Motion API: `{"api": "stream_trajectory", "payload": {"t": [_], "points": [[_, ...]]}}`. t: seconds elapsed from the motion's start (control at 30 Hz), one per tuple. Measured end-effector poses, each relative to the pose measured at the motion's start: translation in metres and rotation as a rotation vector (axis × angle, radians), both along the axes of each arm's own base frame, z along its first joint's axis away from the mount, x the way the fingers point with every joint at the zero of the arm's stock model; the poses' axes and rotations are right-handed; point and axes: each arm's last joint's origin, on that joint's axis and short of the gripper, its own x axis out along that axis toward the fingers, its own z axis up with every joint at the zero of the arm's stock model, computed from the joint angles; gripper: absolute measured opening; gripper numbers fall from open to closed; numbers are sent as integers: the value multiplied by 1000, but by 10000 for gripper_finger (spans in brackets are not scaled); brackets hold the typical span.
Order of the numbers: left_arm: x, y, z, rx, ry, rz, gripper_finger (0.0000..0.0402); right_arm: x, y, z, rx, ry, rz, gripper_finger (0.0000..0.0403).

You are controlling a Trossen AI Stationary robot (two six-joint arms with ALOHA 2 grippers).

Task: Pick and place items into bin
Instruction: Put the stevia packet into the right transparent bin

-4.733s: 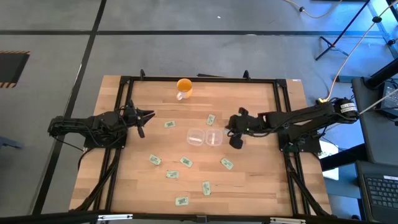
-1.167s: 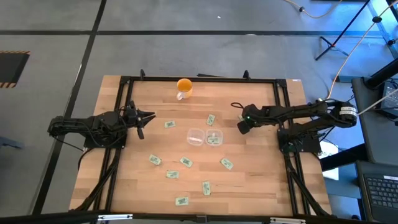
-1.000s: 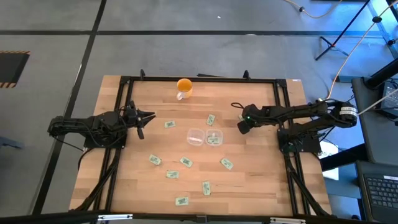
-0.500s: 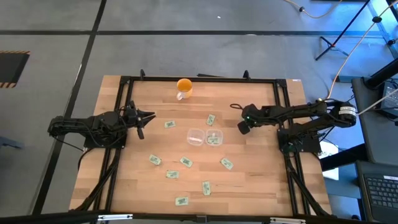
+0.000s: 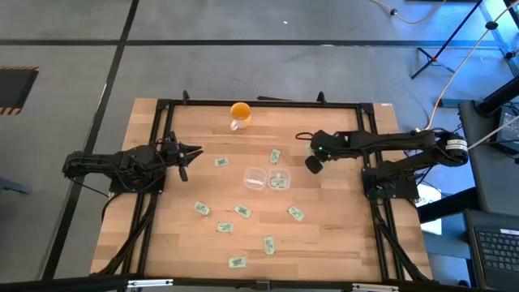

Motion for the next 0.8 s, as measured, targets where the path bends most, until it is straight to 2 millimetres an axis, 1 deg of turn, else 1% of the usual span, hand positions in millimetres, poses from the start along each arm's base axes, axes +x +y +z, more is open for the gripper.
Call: {"api": "stream_trajectory", "payload": {"t": [0.07,0.17,0.27,0.37,0.43,0.53,0.7,0.8], "points": [[0,0,0,0,0,0,61,11,7,10,-19,-59,110,2],[0,0,0,0,0,2,61,29,22,26,-36,-209,269,2],[0,0,0,1,0,2,61,40,40,32,-48,-295,391,1],[0,0,0,1,0,2,61,46,57,28,-45,-303,469,1],[0,0,0,1,0,2,61,49,66,21,-37,-283,505,1],[0,0,0,1,0,3,61,60,77,12,-39,-303,546,1],[0,0,0,0,-1,3,61,71,80,-8,-31,-219,564,1],[0,0,0,-1,-1,3,61,77,80,-10,-23,-164,561,0]]}}
